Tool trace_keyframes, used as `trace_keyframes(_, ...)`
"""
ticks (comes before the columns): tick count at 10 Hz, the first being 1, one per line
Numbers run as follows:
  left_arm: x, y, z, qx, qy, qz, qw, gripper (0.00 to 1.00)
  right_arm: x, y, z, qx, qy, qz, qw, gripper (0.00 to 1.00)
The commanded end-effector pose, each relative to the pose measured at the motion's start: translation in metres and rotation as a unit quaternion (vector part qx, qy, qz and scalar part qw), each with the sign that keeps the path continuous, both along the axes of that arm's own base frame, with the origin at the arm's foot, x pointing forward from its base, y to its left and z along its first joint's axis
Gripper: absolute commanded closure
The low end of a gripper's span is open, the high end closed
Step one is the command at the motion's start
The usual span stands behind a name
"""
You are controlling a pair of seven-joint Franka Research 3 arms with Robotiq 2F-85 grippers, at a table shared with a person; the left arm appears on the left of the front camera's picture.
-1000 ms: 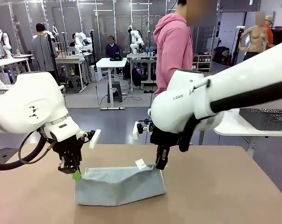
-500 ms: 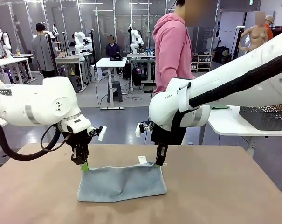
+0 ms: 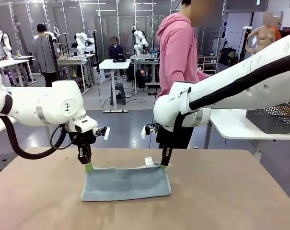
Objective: Fold the towels and place them in the basket.
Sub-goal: When a person lays out a Towel with hook on the table, fold it in half twice.
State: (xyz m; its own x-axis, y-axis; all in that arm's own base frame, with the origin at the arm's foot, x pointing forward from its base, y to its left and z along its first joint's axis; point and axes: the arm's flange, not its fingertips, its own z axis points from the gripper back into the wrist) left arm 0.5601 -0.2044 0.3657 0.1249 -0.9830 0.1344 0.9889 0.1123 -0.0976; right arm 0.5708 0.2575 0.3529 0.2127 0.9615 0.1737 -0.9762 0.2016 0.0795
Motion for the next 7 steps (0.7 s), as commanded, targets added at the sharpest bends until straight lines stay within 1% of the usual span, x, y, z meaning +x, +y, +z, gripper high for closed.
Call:
trace_keyframes(1,0.011,-0.004,-0.004,0.015,0.021,0.012,1.0,0.93,0.013,0.004,-0.001,-0.008,-0.002,-0.019,1.0,0.83)
trace_keyframes(3,0.016,-0.004,-0.007,0.022,0.015,0.032,0.999,0.93,0.021,0.001,-0.006,-0.004,-0.007,-0.026,1.0,0.83)
trace_keyframes(4,0.019,-0.005,-0.01,0.023,0.017,0.032,0.999,0.93,0.023,0.002,-0.009,0.004,-0.011,-0.022,1.0,0.83)
trace_keyframes(5,0.02,-0.005,-0.013,0.017,0.019,0.031,0.999,0.93,0.024,0.006,-0.012,-0.003,-0.017,-0.022,1.0,0.83)
trace_keyframes(7,0.027,-0.007,-0.012,0.017,0.007,0.057,0.998,0.93,0.029,0.012,-0.015,0.003,-0.027,-0.034,0.999,0.83)
